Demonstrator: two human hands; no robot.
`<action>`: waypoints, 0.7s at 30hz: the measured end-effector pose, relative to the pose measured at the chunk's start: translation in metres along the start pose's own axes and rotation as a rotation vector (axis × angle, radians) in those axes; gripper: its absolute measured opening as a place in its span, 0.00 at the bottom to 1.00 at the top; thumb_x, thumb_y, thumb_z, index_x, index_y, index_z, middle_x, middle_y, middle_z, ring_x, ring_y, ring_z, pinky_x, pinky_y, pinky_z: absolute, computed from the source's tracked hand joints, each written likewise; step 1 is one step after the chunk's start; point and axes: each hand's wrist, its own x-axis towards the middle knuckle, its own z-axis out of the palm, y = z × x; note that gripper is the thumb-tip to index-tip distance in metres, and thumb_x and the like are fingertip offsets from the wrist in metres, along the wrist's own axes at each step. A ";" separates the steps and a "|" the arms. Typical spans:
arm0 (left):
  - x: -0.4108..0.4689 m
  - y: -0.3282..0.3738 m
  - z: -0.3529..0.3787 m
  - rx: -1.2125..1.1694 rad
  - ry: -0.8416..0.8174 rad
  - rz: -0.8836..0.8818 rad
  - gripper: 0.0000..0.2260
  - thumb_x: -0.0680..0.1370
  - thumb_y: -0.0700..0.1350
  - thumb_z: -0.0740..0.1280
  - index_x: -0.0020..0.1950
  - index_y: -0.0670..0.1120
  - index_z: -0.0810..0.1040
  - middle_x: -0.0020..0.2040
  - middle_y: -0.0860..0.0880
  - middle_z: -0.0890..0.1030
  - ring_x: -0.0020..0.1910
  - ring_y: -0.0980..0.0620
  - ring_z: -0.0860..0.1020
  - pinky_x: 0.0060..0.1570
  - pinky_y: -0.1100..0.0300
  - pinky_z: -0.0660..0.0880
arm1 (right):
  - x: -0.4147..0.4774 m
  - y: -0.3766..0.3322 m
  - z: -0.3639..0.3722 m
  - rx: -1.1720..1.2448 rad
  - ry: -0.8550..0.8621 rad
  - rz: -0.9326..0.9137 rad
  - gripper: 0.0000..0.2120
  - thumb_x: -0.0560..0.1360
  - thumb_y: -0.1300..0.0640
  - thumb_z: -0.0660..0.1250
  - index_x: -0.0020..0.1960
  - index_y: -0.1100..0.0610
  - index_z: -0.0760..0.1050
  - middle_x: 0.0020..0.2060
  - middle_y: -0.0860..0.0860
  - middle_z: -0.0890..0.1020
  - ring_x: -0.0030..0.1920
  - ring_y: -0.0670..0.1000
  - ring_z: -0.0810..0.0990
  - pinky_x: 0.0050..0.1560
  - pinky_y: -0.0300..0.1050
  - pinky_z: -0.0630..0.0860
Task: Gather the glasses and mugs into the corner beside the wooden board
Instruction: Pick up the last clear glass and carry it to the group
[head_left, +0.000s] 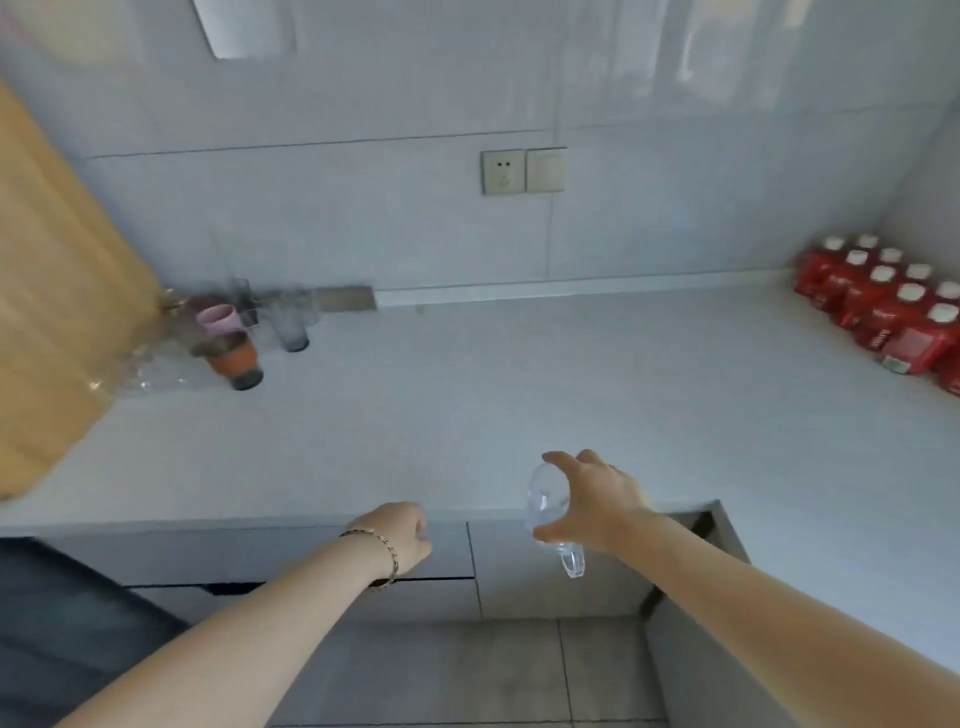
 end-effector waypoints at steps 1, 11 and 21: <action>0.001 -0.027 -0.010 -0.011 0.008 -0.023 0.13 0.78 0.47 0.59 0.61 0.48 0.73 0.60 0.48 0.76 0.58 0.48 0.76 0.58 0.58 0.72 | 0.015 -0.025 0.005 -0.010 -0.011 -0.016 0.44 0.63 0.40 0.73 0.73 0.43 0.56 0.62 0.49 0.71 0.58 0.53 0.76 0.56 0.44 0.74; 0.026 -0.247 -0.088 -0.163 0.051 -0.199 0.10 0.79 0.47 0.58 0.57 0.48 0.74 0.56 0.49 0.76 0.54 0.48 0.75 0.55 0.57 0.72 | 0.152 -0.229 0.034 -0.118 -0.067 -0.117 0.43 0.62 0.39 0.72 0.72 0.43 0.57 0.62 0.49 0.71 0.59 0.53 0.76 0.53 0.44 0.73; 0.125 -0.382 -0.158 -0.216 0.048 -0.354 0.15 0.79 0.49 0.58 0.64 0.47 0.70 0.64 0.48 0.74 0.61 0.48 0.75 0.60 0.57 0.71 | 0.324 -0.346 0.069 -0.069 -0.052 -0.143 0.43 0.60 0.38 0.72 0.71 0.45 0.59 0.60 0.50 0.72 0.56 0.52 0.78 0.51 0.43 0.75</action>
